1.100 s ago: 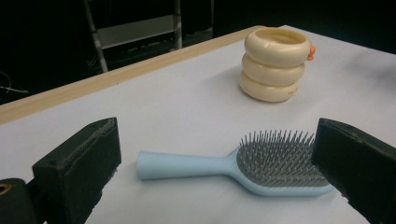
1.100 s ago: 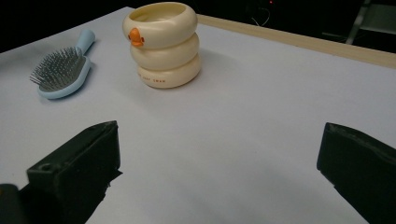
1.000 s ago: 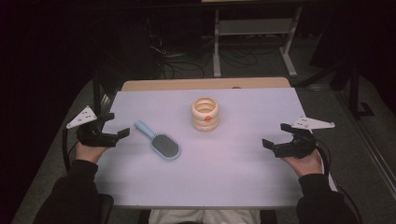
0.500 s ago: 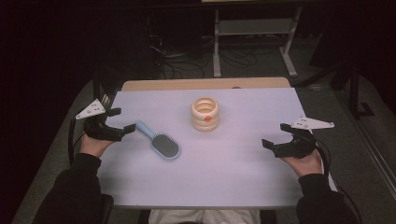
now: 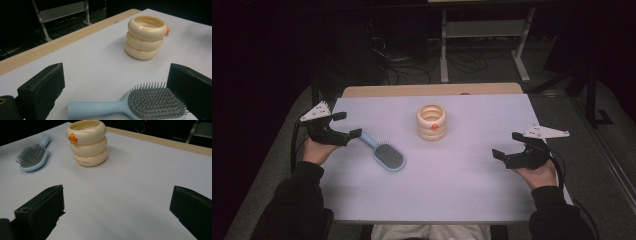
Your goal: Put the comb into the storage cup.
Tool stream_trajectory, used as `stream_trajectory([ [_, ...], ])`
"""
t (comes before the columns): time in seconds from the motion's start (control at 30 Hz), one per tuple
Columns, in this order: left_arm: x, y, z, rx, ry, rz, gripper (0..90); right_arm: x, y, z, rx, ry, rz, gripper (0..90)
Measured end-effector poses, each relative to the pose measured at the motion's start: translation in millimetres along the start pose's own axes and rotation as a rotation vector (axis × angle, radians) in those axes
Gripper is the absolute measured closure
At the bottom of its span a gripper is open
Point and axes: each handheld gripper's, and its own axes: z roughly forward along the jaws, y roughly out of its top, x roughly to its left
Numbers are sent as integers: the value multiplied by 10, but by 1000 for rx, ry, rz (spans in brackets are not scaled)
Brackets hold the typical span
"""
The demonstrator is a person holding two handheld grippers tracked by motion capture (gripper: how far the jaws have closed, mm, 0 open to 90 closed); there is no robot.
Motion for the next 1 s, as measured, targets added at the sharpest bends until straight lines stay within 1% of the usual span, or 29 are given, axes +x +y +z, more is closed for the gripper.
stream_trajectory([
  [0.07,8,27,20,-3,-2,-10,9,2,0,4,1,1,-3,0],
  [0.13,11,54,41,-3,-12,-9,9,2,1,7,3,0,-4,0],
  [0.3,5,106,98,2,-20,1,9,7,1,12,7,-1,-6,0],
  [0.33,9,127,130,13,-19,4,9,7,0,12,8,0,-6,0],
  [0.37,9,127,130,13,-19,4,9,7,0,13,9,0,-6,0],
  [0.4,21,143,167,26,-21,-3,9,7,0,14,10,0,-6,0],
  [0.47,26,150,188,32,-16,-6,9,9,1,15,12,2,-5,0],
  [0.5,35,157,209,44,-12,-3,9,9,1,15,12,2,-5,0],
  [0.53,39,164,260,53,-10,-12,10,8,1,20,14,2,-4,0],
  [0.6,42,173,311,73,-14,-7,9,10,0,23,17,3,-4,0],
  [0.63,42,173,311,73,-14,-7,10,10,0,23,17,3,-4,0],
  [0.7,44,181,374,82,-24,-11,10,12,0,25,18,3,-8,0],
  [0.83,65,186,430,105,-21,-14,10,13,1,25,17,4,-9,0],
  [1.0,122,181,495,134,-13,-39,11,11,1,29,20,4,-10,0],
])
